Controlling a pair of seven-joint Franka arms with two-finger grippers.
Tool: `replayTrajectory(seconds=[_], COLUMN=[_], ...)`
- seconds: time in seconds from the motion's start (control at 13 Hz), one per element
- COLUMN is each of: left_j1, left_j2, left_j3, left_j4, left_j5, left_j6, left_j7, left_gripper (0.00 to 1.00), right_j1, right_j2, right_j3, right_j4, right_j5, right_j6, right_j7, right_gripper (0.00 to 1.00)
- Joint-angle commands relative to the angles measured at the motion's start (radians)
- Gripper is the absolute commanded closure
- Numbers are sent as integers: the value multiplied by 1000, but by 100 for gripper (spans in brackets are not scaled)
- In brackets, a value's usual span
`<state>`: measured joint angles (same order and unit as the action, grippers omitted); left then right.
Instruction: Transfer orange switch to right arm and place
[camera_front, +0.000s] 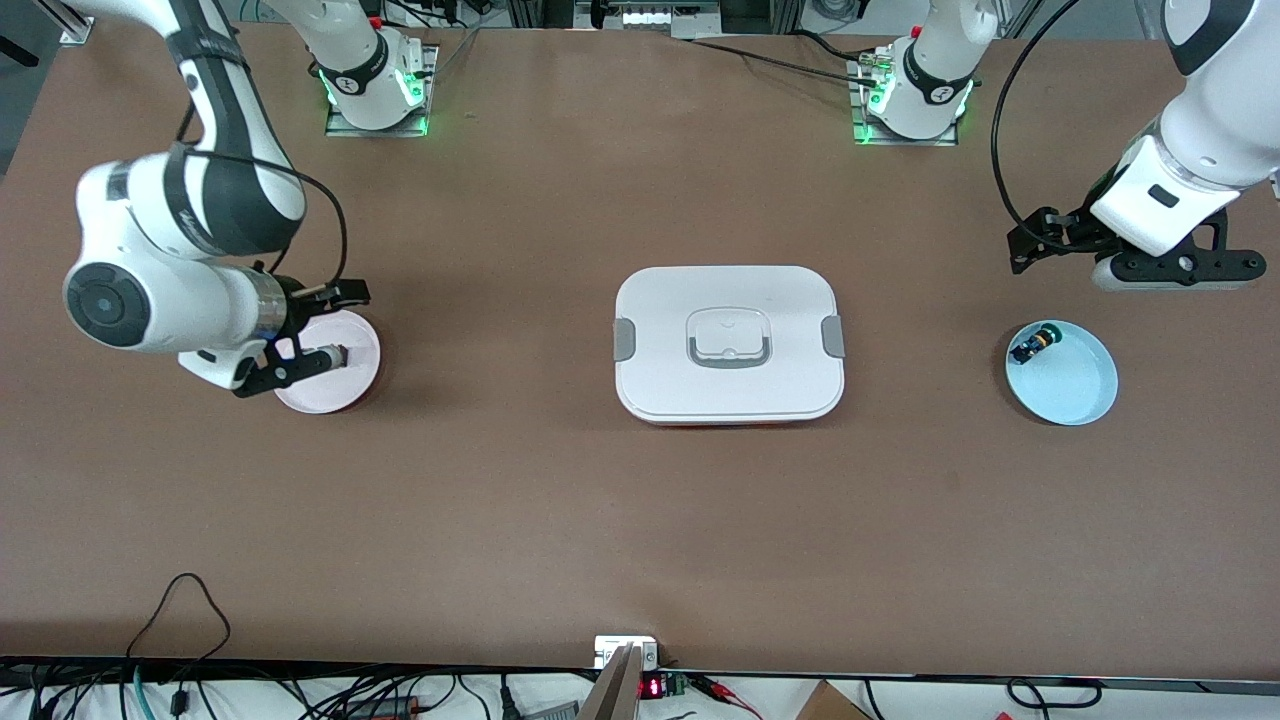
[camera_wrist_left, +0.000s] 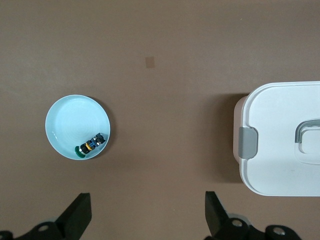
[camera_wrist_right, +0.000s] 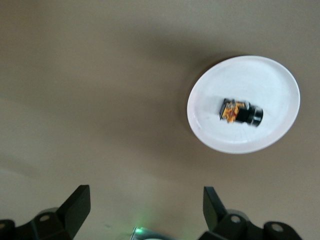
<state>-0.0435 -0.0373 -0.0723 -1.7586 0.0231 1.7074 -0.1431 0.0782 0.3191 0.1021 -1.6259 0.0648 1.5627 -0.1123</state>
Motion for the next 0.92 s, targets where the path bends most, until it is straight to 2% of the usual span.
replayTrajectory(seconds=[0.0,0.15,0.23,0.31,0.46,0.69,0.85], left_j1=[-12,-12,-12,-12,-12,-12,-13], left_j2=[-7,-7,-7,-7,-7,-7,-7], left_j3=[8,8,6,6,6,5,5], left_j4=[8,8,8,8,8,8,7], left_j5=[0,0,1,1,1,1,1], left_j6=[-17,-17,-17,-17,-17,-17,-17], left_j7=[19,19,19,19,19,19,19], left_gripper=[0,0,0,0,0,0,0], right_j1=[40,58,63,60,58,61,75], right_j2=[-14,-60,-81,-90,-98,-116,-130], right_j3=[2,1,1,-5,-50,-122,-143], right_j4=[114,146,146,146,146,144,143], right_j5=[3,-49,-110,-135,-129,-59,-66], right_j6=[-127,-107,-48,11,89,80,66], right_j7=[45,36,36,34,45,94,97], right_gripper=[0,0,0,0,0,0,0])
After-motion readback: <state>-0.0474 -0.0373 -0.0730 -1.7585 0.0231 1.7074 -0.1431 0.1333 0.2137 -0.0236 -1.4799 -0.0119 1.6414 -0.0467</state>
